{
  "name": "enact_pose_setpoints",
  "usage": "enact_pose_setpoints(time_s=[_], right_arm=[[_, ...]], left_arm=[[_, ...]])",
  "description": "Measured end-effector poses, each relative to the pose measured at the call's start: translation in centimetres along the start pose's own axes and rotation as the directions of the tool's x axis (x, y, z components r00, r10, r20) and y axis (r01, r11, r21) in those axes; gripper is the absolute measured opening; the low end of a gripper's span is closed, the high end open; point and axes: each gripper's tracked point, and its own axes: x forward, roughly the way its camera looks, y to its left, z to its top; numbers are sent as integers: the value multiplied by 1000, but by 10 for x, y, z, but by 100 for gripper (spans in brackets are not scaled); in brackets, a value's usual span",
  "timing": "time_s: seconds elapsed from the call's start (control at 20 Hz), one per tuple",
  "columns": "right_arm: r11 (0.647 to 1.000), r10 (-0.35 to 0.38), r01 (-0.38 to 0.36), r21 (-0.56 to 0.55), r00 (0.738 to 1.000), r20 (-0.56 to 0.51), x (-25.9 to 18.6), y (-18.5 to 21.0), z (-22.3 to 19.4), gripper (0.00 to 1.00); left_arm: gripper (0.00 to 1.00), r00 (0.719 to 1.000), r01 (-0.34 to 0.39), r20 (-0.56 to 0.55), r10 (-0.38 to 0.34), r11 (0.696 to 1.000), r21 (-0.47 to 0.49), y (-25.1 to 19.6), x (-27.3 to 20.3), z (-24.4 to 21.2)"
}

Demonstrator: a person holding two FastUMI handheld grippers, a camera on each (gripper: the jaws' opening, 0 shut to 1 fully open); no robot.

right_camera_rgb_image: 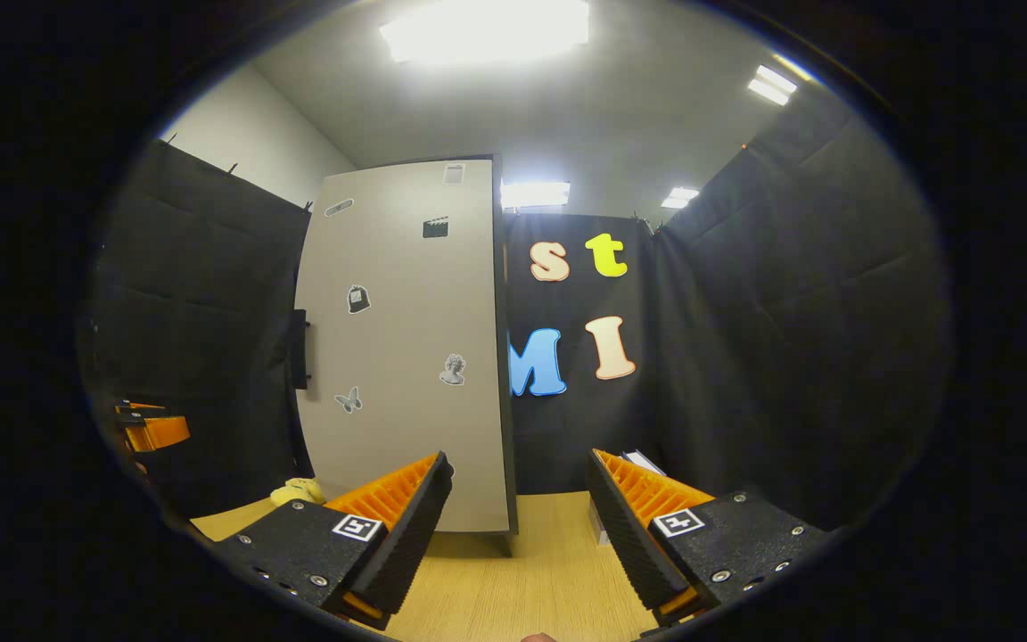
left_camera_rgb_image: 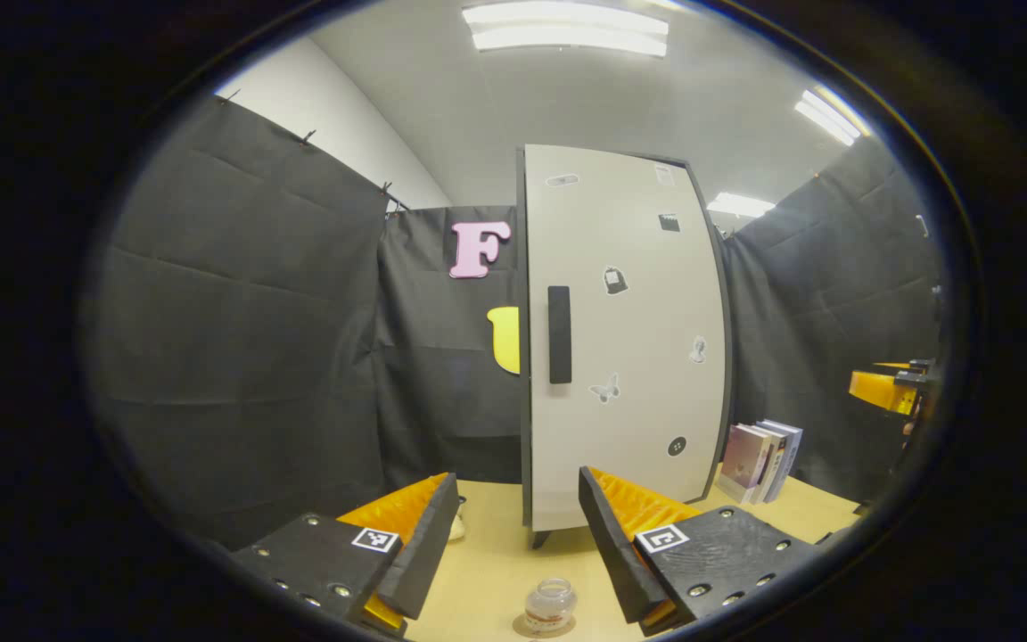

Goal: Open the cabinet door with the right hand, grasp the bottle in the cabinet with the left hand and place it on the coaster, then close the cabinet door with the right hand.

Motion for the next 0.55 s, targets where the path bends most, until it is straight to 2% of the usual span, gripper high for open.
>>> enact_pose_setpoints(time_s=[0.15, 0.2, 0.25, 0.35, 0.4, 0.45, 0.55], right_arm=[[1000, 1, -1, 6, 1000, 2, 0, 1, -1, 95], [1000, 1, -1, 9, 1000, 4, 0, 1, -1, 94], [1000, 4, -4, 13, 1000, 5, 0, 2, -1, 94], [1000, 6, -7, 11, 1000, 6, 0, 3, 0, 94], [1000, 7, -7, 8, 1000, 8, 0, 4, 0, 94], [1000, 5, -5, 6, 1000, 7, 0, 4, 1, 91], [1000, 1, -1, 8, 1000, 13, 1, 3, 1, 94]], left_arm=[[84, 1000, -2, -4, 2, 1000, 4, -2, 1, -3], [81, 1000, -3, -5, 3, 1000, 3, -2, 2, -3], [84, 1000, -3, -4, 3, 1000, 0, -2, 2, -4], [84, 1000, -9, -2, 9, 1000, -4, 0, 2, -3], [81, 1000, -11, -2, 11, 1000, -6, 1, 1, -3], [84, 1000, -13, -1, 13, 1000, -8, 2, 1, -3], [81, 1000, -17, -1, 17, 1000, -6, 3, 1, -3]])
